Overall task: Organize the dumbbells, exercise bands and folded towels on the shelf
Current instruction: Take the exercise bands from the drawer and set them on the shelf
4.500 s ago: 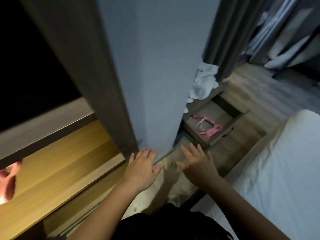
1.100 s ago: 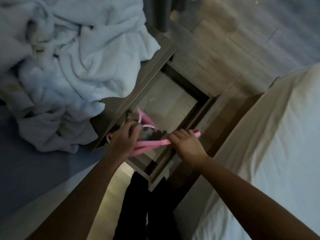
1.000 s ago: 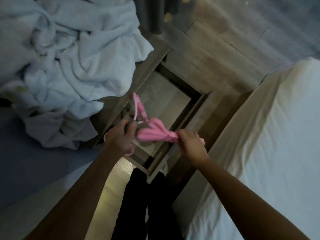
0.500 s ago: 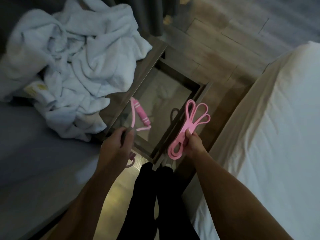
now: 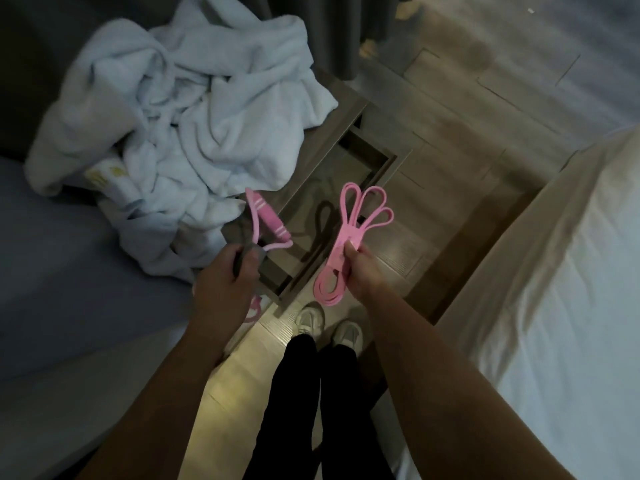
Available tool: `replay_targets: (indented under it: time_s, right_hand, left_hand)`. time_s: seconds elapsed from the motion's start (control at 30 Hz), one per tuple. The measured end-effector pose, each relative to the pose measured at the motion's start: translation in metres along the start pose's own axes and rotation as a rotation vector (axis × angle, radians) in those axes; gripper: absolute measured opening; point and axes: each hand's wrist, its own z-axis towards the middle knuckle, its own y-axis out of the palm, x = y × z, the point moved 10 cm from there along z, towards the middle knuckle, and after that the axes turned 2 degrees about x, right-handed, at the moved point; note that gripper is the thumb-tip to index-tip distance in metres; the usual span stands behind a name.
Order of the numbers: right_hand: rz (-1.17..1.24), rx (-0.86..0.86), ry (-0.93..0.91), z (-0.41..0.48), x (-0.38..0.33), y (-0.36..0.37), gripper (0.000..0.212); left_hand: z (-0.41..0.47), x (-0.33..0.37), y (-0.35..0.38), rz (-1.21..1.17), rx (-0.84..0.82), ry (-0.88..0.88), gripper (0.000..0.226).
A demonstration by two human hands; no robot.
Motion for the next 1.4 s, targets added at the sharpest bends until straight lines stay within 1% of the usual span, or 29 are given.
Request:
replay_targets:
  time_s: [0.17, 0.27, 0.33, 0.43, 0.53, 0.6, 0.7, 0.77, 0.9, 0.97, 1.13, 1.23, 1.33, 1.4]
  right_hand:
    - [-0.009, -0.035, -0.069, 0.014, -0.007, 0.041, 0.017]
    - [0.006, -0.038, -0.063, 0.023, -0.007, 0.061, 0.022]
    - [0.071, -0.054, -0.049, 0.025, -0.005, 0.074, 0.024]
    - [0.16, -0.108, -0.02, 0.029, -0.001, 0.091, 0.025]
    - [0.265, -0.138, 0.014, 0.029, 0.0, 0.104, 0.018]
    - [0.324, -0.152, 0.034, 0.029, -0.003, 0.113, 0.018]
    - [0.351, -0.181, 0.062, 0.029, -0.005, 0.125, 0.017]
    - [0.344, -0.198, 0.075, 0.03, -0.006, 0.131, 0.018]
    - [0.372, -0.191, 0.08, 0.031, -0.003, 0.135, 0.017]
    - [0.394, -0.187, 0.087, 0.031, 0.0, 0.134, 0.021]
    - [0.331, -0.202, 0.082, 0.023, -0.004, 0.136, 0.023]
    - [0.269, -0.214, 0.051, 0.014, -0.009, 0.132, 0.019]
    - [0.209, -0.187, 0.005, -0.008, -0.02, 0.112, 0.015]
    - [0.161, -0.174, -0.026, -0.031, -0.029, 0.095, 0.018]
  left_hand:
    - [0.017, 0.004, -0.009, 0.005, 0.047, 0.002, 0.031]
    - [0.024, 0.007, -0.018, 0.008, 0.058, 0.027, 0.029]
    - [0.026, 0.012, -0.025, -0.008, 0.08, 0.073, 0.027]
    - [0.028, 0.015, -0.034, -0.008, 0.131, 0.078, 0.025]
    - [0.032, 0.013, -0.037, -0.017, 0.14, 0.079, 0.026]
    - [0.034, 0.015, -0.037, -0.018, 0.135, 0.096, 0.029]
    - [0.037, 0.017, -0.038, -0.048, 0.143, 0.112, 0.039]
    - [0.039, 0.013, -0.038, -0.057, 0.141, 0.1, 0.041]
    - [0.043, 0.004, -0.035, -0.032, 0.138, 0.076, 0.027]
    - [0.042, 0.003, -0.034, -0.063, 0.131, 0.056, 0.025]
    - [0.04, 0.007, -0.037, -0.061, 0.136, 0.076, 0.026]
    - [0.037, 0.01, -0.042, -0.024, 0.144, 0.056, 0.02]
    - [0.029, 0.021, -0.046, -0.044, 0.109, 0.062, 0.019]
    - [0.021, 0.026, -0.049, -0.083, 0.085, 0.056, 0.022]
